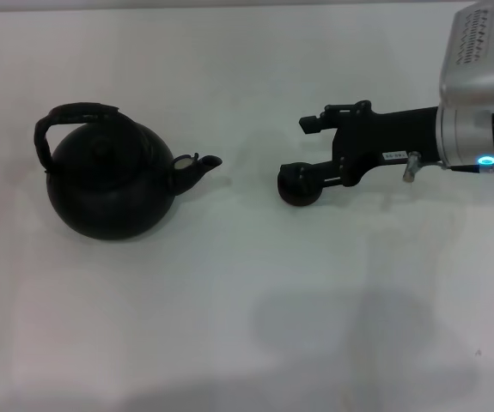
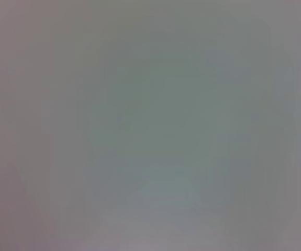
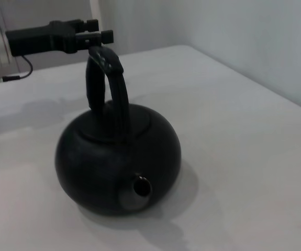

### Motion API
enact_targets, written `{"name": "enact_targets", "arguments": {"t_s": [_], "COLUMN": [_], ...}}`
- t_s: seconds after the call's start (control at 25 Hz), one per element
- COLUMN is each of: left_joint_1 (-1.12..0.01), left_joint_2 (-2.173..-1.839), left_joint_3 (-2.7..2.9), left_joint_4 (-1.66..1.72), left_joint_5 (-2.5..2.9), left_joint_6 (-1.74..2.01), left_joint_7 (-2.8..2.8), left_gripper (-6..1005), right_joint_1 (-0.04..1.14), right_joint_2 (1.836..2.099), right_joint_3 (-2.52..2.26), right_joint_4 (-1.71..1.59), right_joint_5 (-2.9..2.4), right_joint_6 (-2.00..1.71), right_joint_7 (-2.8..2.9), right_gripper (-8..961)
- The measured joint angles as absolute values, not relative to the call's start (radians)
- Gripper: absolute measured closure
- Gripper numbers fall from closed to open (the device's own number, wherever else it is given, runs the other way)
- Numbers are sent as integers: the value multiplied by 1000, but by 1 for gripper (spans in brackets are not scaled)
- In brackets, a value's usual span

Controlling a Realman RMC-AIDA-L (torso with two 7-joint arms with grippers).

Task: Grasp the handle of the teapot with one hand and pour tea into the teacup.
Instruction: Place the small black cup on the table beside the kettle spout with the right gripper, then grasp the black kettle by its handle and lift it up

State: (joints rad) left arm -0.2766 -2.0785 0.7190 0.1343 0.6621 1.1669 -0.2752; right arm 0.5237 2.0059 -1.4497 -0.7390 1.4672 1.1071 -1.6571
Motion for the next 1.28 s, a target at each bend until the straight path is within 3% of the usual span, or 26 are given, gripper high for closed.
{"name": "enact_targets", "arguments": {"t_s": [0.72,1.28], "left_joint_1": [-81,-154], "left_joint_2": [-2078,-2069], "left_joint_3": [722,722], "left_joint_4": [138,168], "left_joint_5": [1018,1198], "left_joint_6": [1615,1567], "left_joint_7": [-286,-411], "left_gripper": [164,165], "right_joint_1": [364,379], "right_joint_2": [2006,2009], "right_joint_3": [-973,-970], "right_joint_4": [-863,-840], "right_joint_5": [1497,1502], "right_joint_6": [1180,1161], "right_joint_7": [-1736,-1756], "right_gripper": [109,108]}}
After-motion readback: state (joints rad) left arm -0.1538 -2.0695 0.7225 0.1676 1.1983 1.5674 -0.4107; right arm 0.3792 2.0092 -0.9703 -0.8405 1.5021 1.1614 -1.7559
